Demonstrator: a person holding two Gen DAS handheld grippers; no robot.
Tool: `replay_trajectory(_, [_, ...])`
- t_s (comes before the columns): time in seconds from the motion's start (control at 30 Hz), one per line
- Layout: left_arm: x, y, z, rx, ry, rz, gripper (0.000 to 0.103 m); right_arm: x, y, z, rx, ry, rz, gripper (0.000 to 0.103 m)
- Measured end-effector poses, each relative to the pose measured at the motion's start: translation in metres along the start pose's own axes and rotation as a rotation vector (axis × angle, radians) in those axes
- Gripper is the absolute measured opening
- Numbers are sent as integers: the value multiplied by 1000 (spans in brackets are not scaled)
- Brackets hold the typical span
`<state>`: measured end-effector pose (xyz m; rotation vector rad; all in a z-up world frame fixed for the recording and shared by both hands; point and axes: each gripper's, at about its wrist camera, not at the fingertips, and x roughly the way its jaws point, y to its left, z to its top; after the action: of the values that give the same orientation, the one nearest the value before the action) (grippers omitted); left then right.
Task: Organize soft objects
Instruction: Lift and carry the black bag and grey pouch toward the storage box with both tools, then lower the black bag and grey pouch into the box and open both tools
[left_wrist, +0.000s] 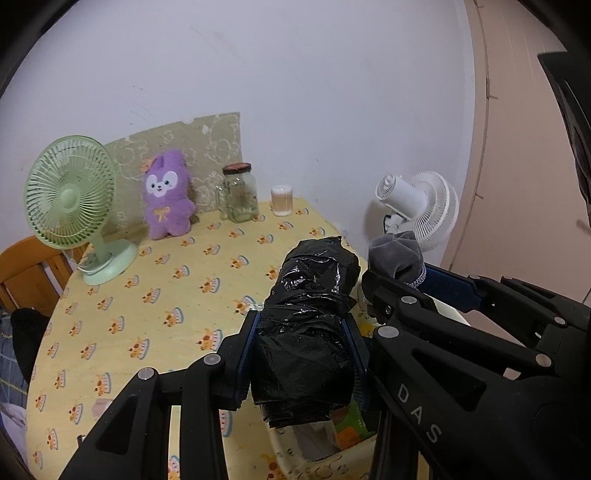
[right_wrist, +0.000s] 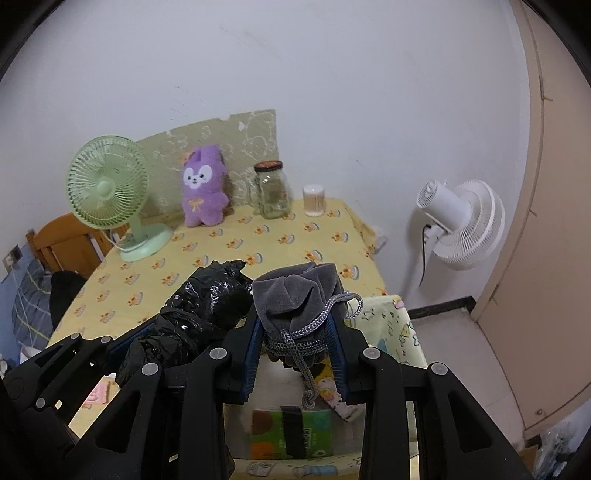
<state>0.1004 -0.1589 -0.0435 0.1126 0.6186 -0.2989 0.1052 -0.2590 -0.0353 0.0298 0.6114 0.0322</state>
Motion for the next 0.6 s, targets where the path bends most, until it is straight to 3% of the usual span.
replay_trajectory(0.4, [36,-22,-8,37,71,-36,45,29,-31,-15,57,55,-53,36])
replay_trajectory(0.6, [45,-32,-13,63,97,-52,51,35,-42,-24,66,63,-61,36])
